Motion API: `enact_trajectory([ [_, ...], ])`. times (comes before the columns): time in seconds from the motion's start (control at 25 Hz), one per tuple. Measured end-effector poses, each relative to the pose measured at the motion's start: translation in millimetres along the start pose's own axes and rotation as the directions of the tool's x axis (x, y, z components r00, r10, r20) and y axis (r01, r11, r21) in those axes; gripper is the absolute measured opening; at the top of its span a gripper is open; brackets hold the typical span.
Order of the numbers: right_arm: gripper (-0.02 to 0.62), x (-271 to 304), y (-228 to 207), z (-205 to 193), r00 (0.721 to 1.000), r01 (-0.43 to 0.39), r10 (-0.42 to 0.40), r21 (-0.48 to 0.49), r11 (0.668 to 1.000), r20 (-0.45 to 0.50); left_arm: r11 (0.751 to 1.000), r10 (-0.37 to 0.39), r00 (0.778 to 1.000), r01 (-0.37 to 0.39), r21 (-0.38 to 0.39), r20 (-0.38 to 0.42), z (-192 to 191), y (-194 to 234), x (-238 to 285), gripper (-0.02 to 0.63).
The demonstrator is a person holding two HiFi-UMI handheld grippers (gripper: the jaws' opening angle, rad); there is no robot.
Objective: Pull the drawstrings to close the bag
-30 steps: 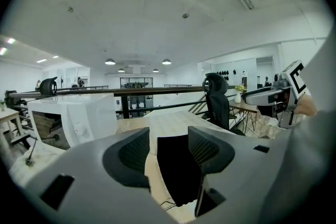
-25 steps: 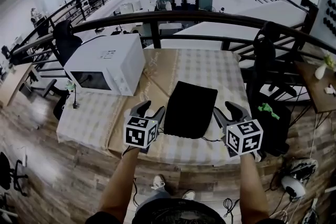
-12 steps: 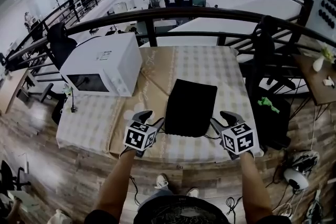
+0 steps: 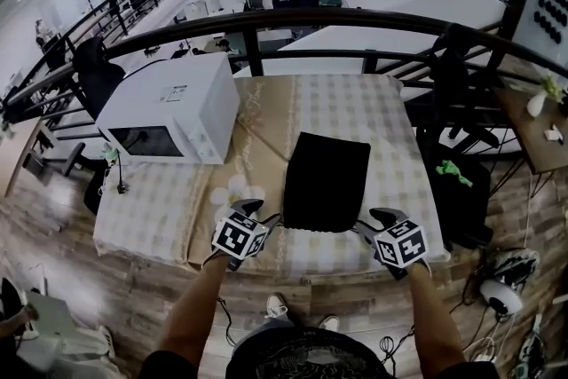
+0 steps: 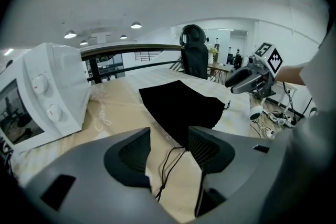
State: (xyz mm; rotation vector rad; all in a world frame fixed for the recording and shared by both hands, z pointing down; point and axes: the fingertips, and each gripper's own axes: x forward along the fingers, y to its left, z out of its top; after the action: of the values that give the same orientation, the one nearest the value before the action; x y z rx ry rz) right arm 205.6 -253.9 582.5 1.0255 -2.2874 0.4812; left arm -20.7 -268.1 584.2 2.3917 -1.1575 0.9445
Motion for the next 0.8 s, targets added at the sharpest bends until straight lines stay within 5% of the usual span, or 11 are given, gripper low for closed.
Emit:
enact_trajectory([
  [0.32, 0.190, 20.1, 10.0, -35.2, 0.993, -0.035, 0.035, -0.001, 0.999, -0.115, 0.987, -0.119, 0.988, 0.128, 0.096, -0.098, -24.3, -8.7, 23.1, 0.232],
  [0.8, 0.190, 35.0, 7.4, -49.9, 0.983, -0.018, 0.017, 0.000, 1.000, -0.180, 0.919, -0.178, 0.944, 0.260, 0.297, -0.277, -49.4, -14.9, 47.0, 0.245],
])
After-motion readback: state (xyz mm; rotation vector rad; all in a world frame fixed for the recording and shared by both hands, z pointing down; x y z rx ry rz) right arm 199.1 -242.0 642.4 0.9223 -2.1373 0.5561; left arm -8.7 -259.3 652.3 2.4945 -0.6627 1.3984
